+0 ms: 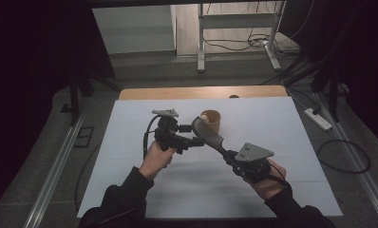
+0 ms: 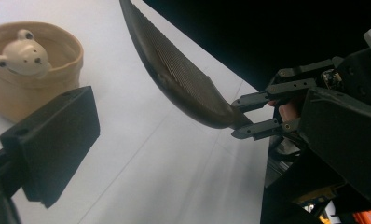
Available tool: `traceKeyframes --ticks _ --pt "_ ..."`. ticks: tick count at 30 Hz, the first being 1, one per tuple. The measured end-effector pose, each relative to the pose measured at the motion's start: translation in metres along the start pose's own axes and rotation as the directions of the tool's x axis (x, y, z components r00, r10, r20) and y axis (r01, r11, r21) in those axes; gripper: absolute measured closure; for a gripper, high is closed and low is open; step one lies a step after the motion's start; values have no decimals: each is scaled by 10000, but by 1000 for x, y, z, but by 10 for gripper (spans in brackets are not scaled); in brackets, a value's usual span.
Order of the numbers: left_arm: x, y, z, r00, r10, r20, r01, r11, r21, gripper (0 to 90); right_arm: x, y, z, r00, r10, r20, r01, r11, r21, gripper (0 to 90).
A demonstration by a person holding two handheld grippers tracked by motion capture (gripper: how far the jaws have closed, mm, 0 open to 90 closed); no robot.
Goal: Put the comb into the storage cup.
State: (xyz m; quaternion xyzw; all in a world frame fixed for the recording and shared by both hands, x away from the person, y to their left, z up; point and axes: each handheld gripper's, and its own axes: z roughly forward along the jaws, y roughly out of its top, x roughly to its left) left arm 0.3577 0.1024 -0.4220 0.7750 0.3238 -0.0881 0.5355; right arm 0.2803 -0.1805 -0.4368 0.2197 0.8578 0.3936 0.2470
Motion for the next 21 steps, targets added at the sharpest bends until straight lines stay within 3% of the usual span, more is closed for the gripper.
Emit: traceKeyframes --ticks 8,17,19,20,21 --pt "1 -1 8 9996 -215 191 207 9990 386 0 5 2 0 9999 -159 -13 159 9998 -135 726" --pt "4 -1 7 9969 -608 498 586 9973 438 14 6 2 0 9996 -277 74 278 9995 -157 726" --pt "5 -2 6 9950 -729 678 702 9967 418 64 7 2 0 9994 -325 88 326 9993 -159 726" --pt "6 -2 5 9918 -905 901 873 9954 389 173 7 2 1 9993 -358 103 359 9993 -144 726" --pt "6 -2 5 9918 -905 901 873 9954 389 203 7 2 1 9993 -358 103 359 9993 -144 726"
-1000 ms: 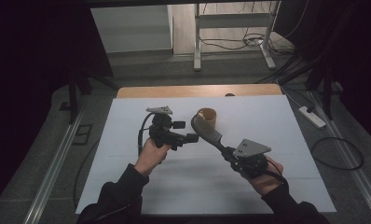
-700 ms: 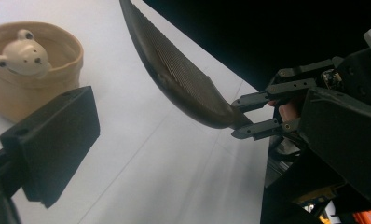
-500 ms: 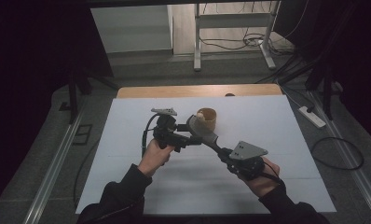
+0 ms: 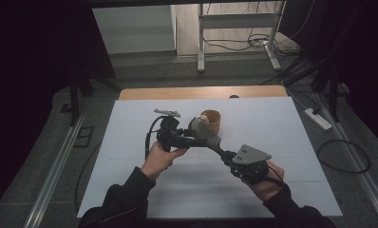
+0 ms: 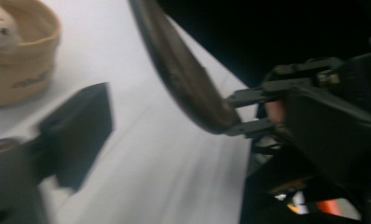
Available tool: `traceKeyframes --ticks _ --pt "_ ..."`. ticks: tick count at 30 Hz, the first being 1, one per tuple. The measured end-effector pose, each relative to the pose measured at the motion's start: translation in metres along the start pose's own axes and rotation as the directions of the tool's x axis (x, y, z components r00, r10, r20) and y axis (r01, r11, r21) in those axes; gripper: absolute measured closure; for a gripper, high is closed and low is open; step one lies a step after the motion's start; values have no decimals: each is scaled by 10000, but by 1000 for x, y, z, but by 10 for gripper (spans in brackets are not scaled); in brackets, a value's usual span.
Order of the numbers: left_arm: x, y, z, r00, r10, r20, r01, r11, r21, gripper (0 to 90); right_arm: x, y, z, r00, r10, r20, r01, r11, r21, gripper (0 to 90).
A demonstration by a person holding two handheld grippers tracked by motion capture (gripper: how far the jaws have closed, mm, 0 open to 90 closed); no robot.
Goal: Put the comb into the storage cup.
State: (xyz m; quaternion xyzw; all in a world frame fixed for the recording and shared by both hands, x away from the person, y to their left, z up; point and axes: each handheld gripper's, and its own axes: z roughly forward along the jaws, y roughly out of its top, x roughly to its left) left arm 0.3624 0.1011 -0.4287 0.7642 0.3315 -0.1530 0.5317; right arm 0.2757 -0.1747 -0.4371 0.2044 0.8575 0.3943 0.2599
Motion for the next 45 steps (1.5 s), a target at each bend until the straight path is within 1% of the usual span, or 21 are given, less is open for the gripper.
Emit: traceKeyframes --ticks 1,3,5,7,11,15,19,20,24,27,28,30,31,32,33,35,37,38,42,43,45 --pt "0 0 0 9999 -72 125 72 10000 -9 203 0 0 0 10000 -11 22 11 10000 -3 726" --pt "1 -1 -1 9992 -250 298 250 9997 13 324 0 0 0 10000 -23 29 23 10000 -5 726" --pt "2 -1 -1 9983 -374 441 369 9992 121 407 0 0 0 10000 -43 54 43 10000 -5 726" --pt "2 -1 -1 9976 -457 514 448 9988 172 478 0 0 0 10000 -46 66 46 10000 11 726" --pt "3 -1 0 9945 -778 697 765 9969 206 616 0 0 1 9999 -94 99 94 10000 22 726" --pt "5 -2 1 9911 -1099 752 1085 9938 233 737 1 0 1 9998 -138 104 138 9999 25 726" --pt "7 -4 1 9800 -1603 1183 1595 9871 164 793 2 0 2 9997 -227 128 227 9997 51 725" --pt "6 -4 1 9763 -1743 1282 1737 9847 157 811 2 -1 3 9991 -353 221 351 9994 81 725" --pt "6 -4 2 9742 -1815 1338 1812 9833 150 824 3 -1 3 9981 -502 371 498 9987 105 723" --pt "7 -6 2 9717 -1926 1364 1931 9811 96 826 3 -2 4 9982 -499 331 496 9987 123 719" --pt "7 -6 2 9720 -1918 1361 1925 9813 82 827 3 -2 5 9981 -519 330 515 9986 123 716" --pt "7 -6 2 9741 -1836 1324 1843 9829 71 828 2 -2 6 9983 -496 306 492 9987 141 712" --pt "7 -6 2 9747 -1817 1303 1821 9832 83 828 1 -2 6 9989 -411 238 408 9991 132 688" --pt "6 -6 3 9756 -1795 1264 1798 9837 92 828 1 -2 6 9989 -411 238 408 9991 132 688" --pt "6 -6 3 9778 -1713 1211 1711 9852 120 828 1 -2 5 9991 -350 256 347 9993 101 663" --pt "6 -6 3 9778 -1688 1243 1686 9856 120 828 1 -2 5 9991 -342 250 341 9994 72 652" --pt "5 -6 3 9798 -1602 1197 1604 9870 82 828 1 -2 6 9996 -251 142 250 9996 89 604" --pt "4 -6 3 9807 -1565 1177 1563 9876 102 828 1 -2 6 9996 -251 142 250 9996 89 604" --pt "2 -5 2 9834 -1437 1106 1446 9895 2 828 0 -2 6 9998 -166 51 166 9998 74 552" --pt "2 -5 1 9842 -1413 1070 1423 9898 -19 828 -2 -2 5 10000 68 -62 -68 9999 77 515" --pt "2 -6 1 9855 -1356 1017 1367 9906 -39 828 -3 -2 5 9998 137 -118 -136 9999 81 504"
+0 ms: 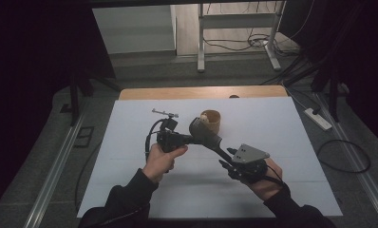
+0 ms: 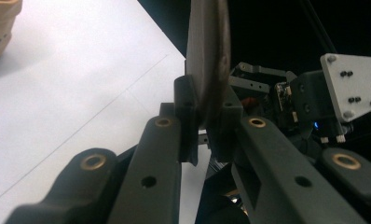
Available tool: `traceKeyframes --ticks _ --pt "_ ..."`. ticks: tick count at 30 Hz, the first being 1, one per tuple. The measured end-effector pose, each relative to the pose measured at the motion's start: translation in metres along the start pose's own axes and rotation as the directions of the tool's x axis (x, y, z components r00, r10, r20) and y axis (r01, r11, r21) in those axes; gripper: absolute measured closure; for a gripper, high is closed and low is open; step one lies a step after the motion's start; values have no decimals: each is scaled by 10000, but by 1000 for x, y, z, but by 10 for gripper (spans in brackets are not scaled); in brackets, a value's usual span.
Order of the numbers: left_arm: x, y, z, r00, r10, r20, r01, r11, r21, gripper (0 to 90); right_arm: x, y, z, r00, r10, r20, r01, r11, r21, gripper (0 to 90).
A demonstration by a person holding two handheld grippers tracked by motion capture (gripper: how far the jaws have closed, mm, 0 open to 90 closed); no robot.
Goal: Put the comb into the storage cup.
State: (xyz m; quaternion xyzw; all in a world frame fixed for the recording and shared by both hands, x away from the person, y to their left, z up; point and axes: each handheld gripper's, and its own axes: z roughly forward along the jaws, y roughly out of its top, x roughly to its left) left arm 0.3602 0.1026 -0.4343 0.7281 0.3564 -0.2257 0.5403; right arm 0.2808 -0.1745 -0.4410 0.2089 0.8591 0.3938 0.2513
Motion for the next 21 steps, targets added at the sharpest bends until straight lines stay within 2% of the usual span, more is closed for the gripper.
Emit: traceKeyframes --ticks 10,21 --pt "-1 1 -3 9992 313 -237 -317 9994 -170 827 -9 -3 2 9972 572 -472 -559 9981 269 367" --pt "-4 1 -7 9955 726 -605 -746 9967 -314 827 -10 -4 4 9926 1002 -687 -972 9942 458 269"
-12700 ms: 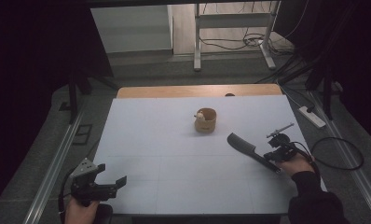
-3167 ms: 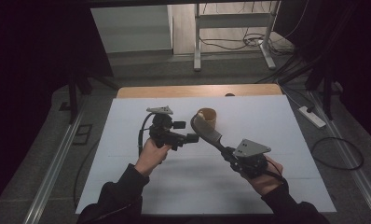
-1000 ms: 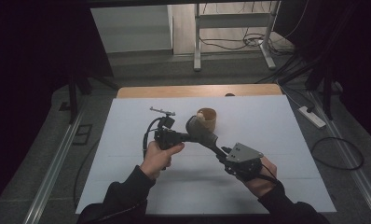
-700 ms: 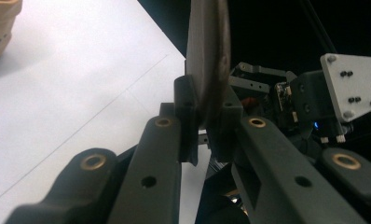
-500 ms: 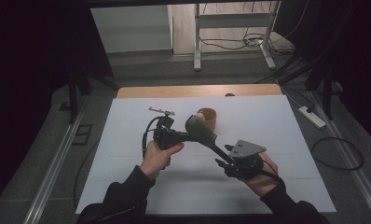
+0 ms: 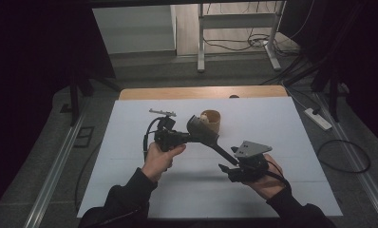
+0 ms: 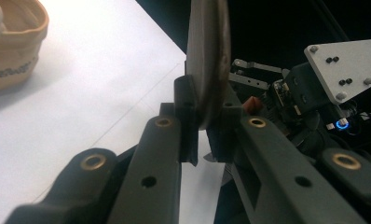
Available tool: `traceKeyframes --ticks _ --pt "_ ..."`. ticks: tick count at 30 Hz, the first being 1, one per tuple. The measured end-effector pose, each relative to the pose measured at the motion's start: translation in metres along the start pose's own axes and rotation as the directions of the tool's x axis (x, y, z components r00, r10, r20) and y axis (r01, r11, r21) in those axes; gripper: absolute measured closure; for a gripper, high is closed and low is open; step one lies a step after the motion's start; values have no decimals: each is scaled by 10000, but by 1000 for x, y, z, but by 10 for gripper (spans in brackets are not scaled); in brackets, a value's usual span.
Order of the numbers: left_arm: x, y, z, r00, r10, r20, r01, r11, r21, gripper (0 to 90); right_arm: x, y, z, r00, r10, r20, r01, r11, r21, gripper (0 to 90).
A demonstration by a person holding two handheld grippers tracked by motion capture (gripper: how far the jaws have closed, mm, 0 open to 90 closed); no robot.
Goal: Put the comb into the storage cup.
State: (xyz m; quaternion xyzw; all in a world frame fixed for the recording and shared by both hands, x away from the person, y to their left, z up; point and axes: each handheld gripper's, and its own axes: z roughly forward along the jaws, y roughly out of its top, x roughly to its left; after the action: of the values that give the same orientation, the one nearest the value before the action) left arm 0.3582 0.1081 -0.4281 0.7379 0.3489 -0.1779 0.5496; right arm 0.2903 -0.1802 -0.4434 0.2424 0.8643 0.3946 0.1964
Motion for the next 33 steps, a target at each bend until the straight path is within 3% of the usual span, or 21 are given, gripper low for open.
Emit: traceKeyframes --ticks 9,16,26,33 --pt "-3 1 -3 9984 418 -377 -420 9991 -42 827 -6 -3 0 9992 384 -110 -381 9990 227 190" --pt "-9 3 -6 9936 844 -751 -852 9963 -71 827 -9 -5 0 9983 556 -176 -549 9976 414 145" --pt "-14 5 -11 9813 1417 -1306 -1423 9898 47 827 -15 -9 -3 9962 752 -436 -719 9947 738 117" --pt "-17 6 -13 9719 1739 -1585 -1734 9847 170 827 -21 -13 -7 9947 961 -371 -926 9919 870 101"
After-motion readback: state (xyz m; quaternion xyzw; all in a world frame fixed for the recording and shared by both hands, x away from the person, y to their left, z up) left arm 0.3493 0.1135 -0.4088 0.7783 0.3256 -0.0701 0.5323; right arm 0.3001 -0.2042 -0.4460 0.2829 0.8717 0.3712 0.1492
